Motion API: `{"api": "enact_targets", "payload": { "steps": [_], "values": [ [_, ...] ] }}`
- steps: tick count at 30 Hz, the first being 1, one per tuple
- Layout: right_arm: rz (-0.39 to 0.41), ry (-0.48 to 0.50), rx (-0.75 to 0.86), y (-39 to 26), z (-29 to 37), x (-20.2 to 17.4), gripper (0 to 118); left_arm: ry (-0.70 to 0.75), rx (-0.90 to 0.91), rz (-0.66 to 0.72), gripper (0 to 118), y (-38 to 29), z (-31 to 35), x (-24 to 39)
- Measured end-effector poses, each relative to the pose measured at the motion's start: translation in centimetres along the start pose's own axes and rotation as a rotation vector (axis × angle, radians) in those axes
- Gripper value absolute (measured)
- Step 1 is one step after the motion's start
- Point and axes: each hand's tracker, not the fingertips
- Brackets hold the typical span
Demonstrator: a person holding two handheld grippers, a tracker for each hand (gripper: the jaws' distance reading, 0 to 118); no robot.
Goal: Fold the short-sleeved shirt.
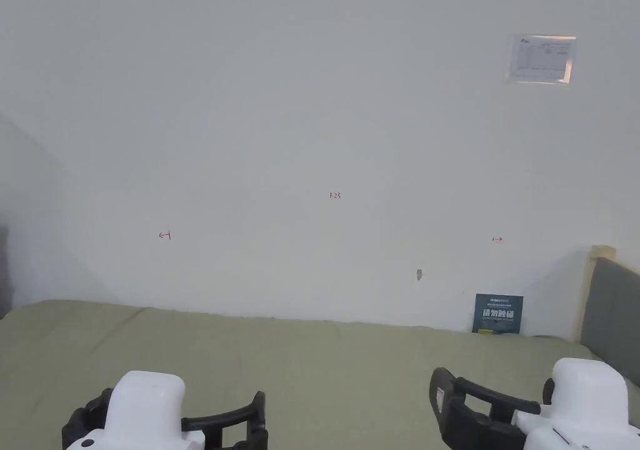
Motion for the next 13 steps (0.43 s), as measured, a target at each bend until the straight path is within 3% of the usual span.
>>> {"api": "enact_targets", "payload": {
  "steps": [6, 13],
  "values": [
    [0.114, -0.093, 0.002, -0.7, -0.5, -0.5, 118, 0.000, -0.001, -0.006, 118, 0.1, 0.0, 0.1],
    [0.134, -0.146, 0.019, -1.3, -1.1, -0.1, 118, 0.010, 0.003, -0.015, 118, 0.2, 0.0, 0.2]
  ]
}}
